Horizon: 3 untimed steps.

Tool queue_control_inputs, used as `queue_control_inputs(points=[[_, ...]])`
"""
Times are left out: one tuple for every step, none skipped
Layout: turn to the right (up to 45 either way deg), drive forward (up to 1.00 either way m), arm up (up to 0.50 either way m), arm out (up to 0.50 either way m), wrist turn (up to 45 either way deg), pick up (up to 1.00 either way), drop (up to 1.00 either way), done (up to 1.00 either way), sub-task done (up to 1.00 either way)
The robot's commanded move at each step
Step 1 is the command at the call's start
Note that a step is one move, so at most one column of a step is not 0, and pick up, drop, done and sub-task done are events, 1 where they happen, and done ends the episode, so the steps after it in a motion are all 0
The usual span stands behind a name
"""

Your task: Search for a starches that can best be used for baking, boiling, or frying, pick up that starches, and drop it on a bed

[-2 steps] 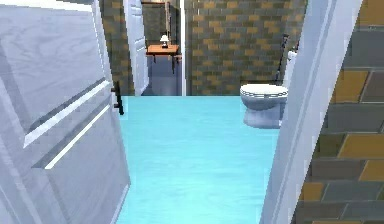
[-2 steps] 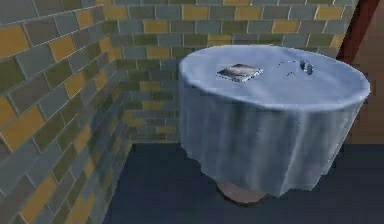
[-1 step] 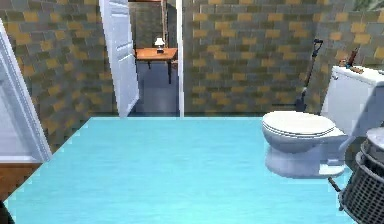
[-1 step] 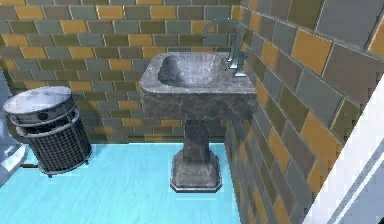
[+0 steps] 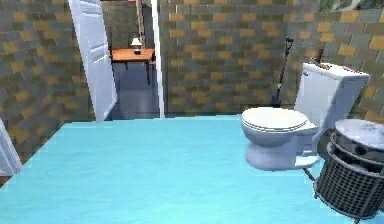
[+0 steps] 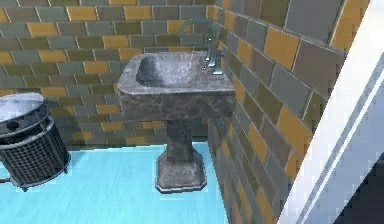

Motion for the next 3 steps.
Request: queue_control_inputs(points=[[0.0,0.2,0.0,0.0,0.0,0.0,0.0,0.0,0.0],[-36.0,0.0,0.0,0.0,0.0,0.0,0.0,0.0,0.0],[0.0,0.75,0.0,0.0,0.0,0.0,0.0,0.0,0.0]])
